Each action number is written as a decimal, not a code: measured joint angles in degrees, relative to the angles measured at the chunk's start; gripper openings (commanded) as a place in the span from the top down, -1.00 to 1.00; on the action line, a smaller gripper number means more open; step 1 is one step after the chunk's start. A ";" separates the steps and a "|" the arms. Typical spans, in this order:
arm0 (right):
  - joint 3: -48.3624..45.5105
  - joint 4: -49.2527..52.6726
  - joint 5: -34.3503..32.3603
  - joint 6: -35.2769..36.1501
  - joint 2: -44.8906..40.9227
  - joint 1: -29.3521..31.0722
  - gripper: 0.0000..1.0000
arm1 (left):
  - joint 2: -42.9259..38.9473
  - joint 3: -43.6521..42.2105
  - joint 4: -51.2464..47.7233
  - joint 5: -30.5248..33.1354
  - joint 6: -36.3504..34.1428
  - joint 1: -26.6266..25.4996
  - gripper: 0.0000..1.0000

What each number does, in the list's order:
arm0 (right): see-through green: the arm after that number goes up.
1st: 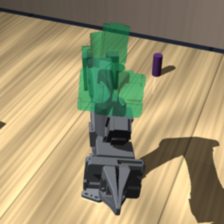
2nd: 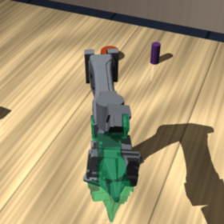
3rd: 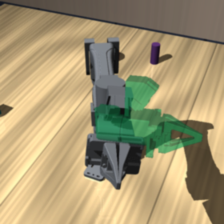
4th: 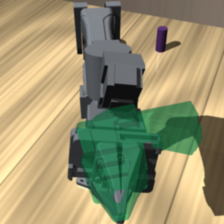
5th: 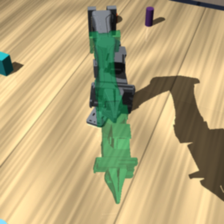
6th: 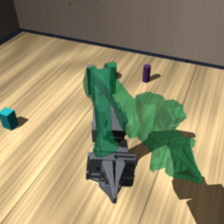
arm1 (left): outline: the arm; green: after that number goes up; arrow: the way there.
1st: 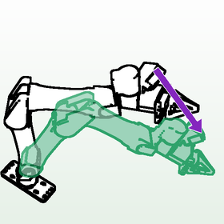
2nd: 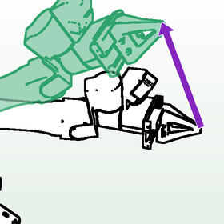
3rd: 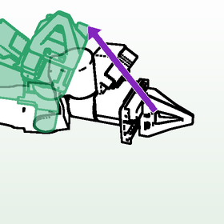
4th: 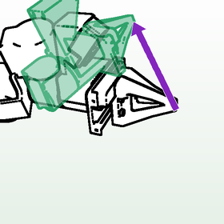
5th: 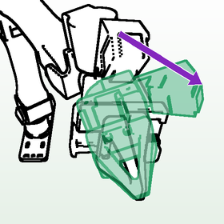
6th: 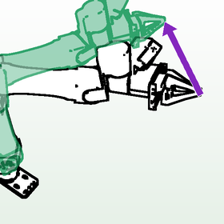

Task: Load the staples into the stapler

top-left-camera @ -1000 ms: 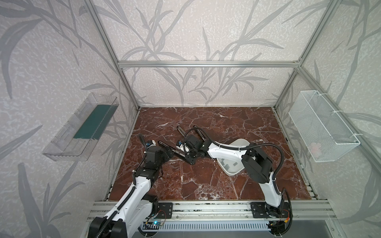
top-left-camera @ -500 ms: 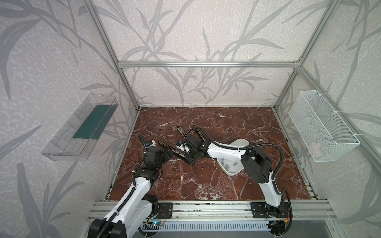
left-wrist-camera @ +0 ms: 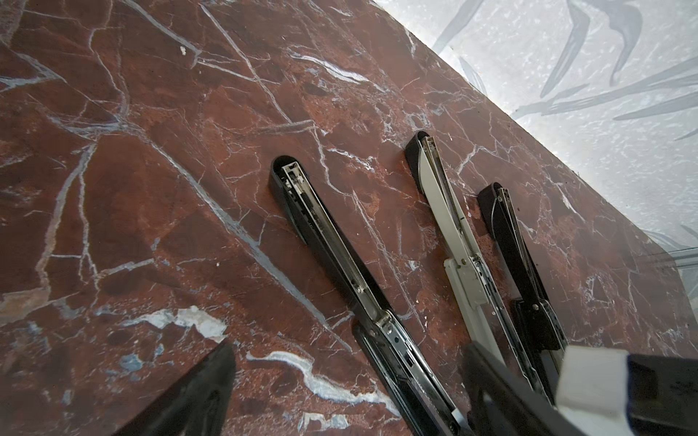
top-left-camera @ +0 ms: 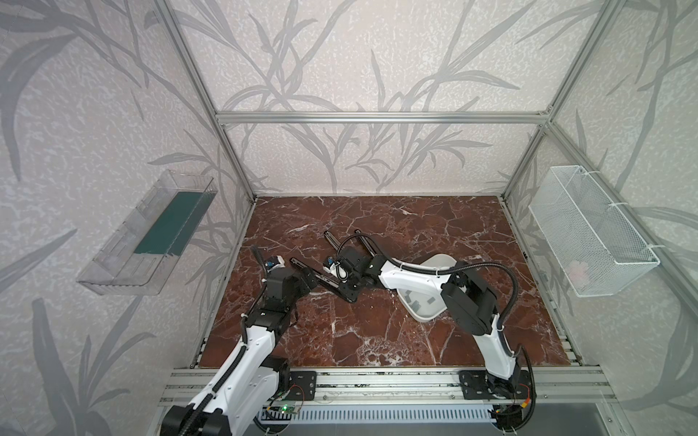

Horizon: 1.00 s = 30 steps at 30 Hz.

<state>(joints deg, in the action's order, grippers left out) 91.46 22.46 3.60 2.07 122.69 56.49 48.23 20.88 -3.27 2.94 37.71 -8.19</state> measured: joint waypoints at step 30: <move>-14.43 -0.15 -11.39 -2.93 -14.25 0.07 0.87 | 0.57 0.00 0.76 -3.08 -1.70 0.00 -0.79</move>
<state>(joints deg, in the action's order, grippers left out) 77.03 22.31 -7.79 -0.86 108.44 56.55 48.80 20.88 -2.50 -0.14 36.01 -8.19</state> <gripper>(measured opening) 0.061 0.912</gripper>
